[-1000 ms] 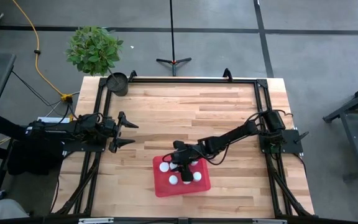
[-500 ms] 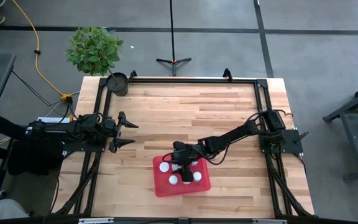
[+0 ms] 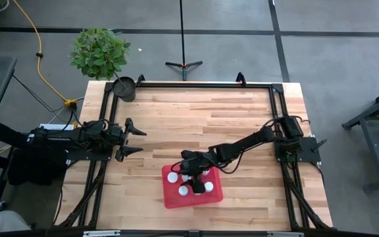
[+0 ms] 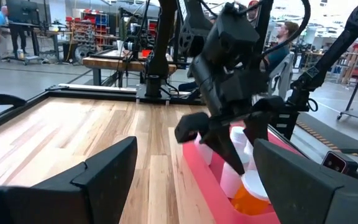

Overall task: Pick and place pill bottles into a basket
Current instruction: Return to Home Position

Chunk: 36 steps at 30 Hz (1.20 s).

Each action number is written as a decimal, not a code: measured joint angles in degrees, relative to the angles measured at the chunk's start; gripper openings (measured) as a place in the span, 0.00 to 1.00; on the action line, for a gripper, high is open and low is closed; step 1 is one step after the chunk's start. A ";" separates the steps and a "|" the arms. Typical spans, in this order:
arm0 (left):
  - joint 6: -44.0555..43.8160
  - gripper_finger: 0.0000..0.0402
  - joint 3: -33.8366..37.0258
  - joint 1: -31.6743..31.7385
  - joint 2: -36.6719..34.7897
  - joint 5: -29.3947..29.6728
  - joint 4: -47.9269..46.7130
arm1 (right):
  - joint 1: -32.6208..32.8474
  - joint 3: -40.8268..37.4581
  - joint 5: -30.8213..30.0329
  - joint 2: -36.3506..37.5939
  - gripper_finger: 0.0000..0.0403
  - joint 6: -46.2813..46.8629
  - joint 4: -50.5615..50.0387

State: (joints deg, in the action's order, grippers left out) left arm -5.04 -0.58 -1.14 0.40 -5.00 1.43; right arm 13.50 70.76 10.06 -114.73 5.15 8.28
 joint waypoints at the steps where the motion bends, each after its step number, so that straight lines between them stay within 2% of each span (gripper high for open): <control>1: 0.00 0.88 0.00 -0.01 0.00 -0.02 0.01 | -0.01 0.20 -0.11 0.57 0.58 -0.56 -0.81; 18: 0.01 0.88 0.00 -0.01 -0.02 -0.10 0.00 | -4.93 0.90 0.98 11.37 0.59 -2.67 -8.17; 24: 0.07 0.88 0.00 0.00 -0.01 -0.17 0.00 | -7.34 0.90 4.88 17.25 0.59 -2.65 -15.19; 31: 0.09 0.88 0.00 0.01 -0.02 -0.17 0.00 | -9.85 0.86 4.96 23.39 0.59 -2.76 -26.77; 36: 0.07 0.88 0.00 0.00 -0.02 -0.15 0.00 | -11.23 0.84 4.90 28.03 0.59 -3.90 -30.38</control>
State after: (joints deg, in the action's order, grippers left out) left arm -4.96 -0.58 -1.14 0.38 -5.15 1.43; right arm 2.27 71.59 14.96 -86.70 1.26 -22.09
